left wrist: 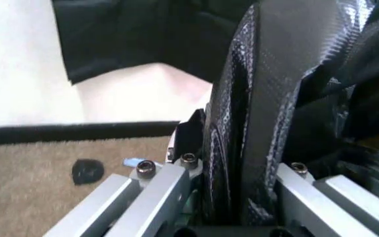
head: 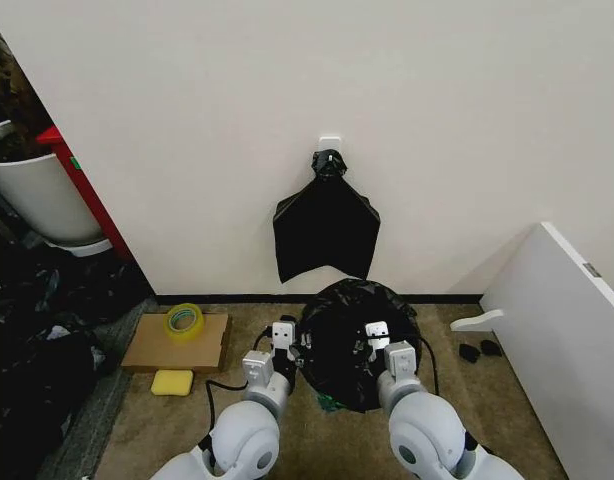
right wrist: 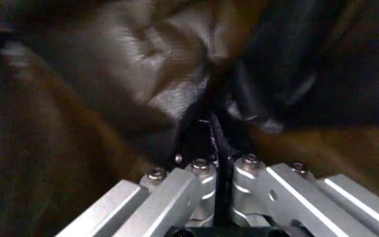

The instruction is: Place the garbage bag over the trash bin.

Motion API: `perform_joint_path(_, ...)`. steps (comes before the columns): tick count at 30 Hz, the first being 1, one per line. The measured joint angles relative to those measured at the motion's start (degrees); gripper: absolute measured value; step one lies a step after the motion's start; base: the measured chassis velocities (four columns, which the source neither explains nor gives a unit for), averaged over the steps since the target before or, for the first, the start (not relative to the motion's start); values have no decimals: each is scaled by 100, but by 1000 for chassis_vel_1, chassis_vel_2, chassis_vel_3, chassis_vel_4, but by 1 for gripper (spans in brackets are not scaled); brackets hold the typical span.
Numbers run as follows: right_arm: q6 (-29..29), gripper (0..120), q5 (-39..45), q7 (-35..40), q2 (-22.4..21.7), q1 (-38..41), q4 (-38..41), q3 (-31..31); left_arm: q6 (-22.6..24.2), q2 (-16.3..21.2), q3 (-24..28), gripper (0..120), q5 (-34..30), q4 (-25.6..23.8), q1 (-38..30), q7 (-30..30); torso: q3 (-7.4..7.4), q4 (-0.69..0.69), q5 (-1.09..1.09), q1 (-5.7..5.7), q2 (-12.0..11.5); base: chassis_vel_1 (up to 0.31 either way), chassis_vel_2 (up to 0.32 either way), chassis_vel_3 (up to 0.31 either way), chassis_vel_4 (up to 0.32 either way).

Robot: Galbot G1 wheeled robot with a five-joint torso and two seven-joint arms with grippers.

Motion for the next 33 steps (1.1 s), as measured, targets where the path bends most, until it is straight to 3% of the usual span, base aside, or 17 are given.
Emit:
perform_joint_path(11, -16, 0, -29, 133, 101, 220, -462, -122, -128, 55, 84, 1, 145, -65, 112, 206, 0, 1, 0, 0, 0, 0, 0, 0, 0)
perform_joint_path(14, -13, 0, -1222, -207, 27, 117, -649, -154, -129, 54, 102, 1, 164, -76, 113, 208, 0, 0, 0, 0, 0, 0, 0, 0, 0)
perform_joint_path(18, 60, 0, -2167, -514, -145, -133, -596, -65, -111, 113, 85, 1, 158, -83, 110, 197, 0, -1, 0, 0, 0, 0, 0, 0, 0)
perform_joint_path(25, 115, 0, -909, -688, -168, -162, -183, -136, -105, 140, 110, 1, 124, -124, 99, 230, 0, -1, -1, 0, 0, 0, 0, 0, 0)
perform_joint_path(33, 137, 0, -1593, -655, -31, 49, -765, -101, -168, 295, 134, 1, 343, -213, 229, 373, 1, 1, 1, 0, 0, 0, 0, 0, 0)
